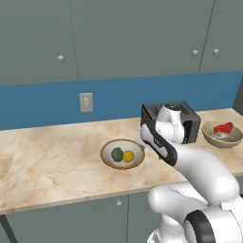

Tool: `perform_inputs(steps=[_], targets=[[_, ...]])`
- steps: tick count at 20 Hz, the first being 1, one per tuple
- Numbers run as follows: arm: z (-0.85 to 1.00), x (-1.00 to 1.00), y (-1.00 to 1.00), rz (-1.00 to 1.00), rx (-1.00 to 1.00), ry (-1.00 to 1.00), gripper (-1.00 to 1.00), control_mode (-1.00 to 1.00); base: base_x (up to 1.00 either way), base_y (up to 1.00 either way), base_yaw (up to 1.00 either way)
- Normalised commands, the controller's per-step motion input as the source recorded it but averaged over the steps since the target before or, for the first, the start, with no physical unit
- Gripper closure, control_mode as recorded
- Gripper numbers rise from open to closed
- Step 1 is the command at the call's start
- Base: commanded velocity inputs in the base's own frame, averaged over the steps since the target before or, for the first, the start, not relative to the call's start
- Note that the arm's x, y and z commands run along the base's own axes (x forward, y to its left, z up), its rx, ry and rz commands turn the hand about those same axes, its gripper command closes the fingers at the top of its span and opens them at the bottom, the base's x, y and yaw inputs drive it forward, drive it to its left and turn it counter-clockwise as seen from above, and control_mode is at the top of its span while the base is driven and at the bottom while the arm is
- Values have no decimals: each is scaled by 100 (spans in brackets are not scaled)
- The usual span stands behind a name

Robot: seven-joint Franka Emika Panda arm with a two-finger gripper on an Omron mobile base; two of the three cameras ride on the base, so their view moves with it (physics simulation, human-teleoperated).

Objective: Place the bowl with the broccoli and lemon on the second highest shelf of the fridge. Place the bowl with the fish and steak on the top shelf of the fridge.

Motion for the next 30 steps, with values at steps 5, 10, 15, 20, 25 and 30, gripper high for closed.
perform_inputs(steps=[5, 10, 15, 20, 25, 30], targets=[[-54, 22, 16, 0, 0, 3, -100, -100, 0, 0, 0], [-35, 30, 1, 0, 1, 0, -100, -100, 0, 0, 0], [-25, 38, 4, 0, 1, 0, -100, -100, 0, 0, 0], [-16, 45, 13, 0, 0, 0, -100, -100, 0, 0, 0], [-34, 38, 9, 0, 0, 0, -100, -100, 0, 0, 0], [-6, 5, 2, 0, -2, 4, 100, -100, 0, 0, 0]])
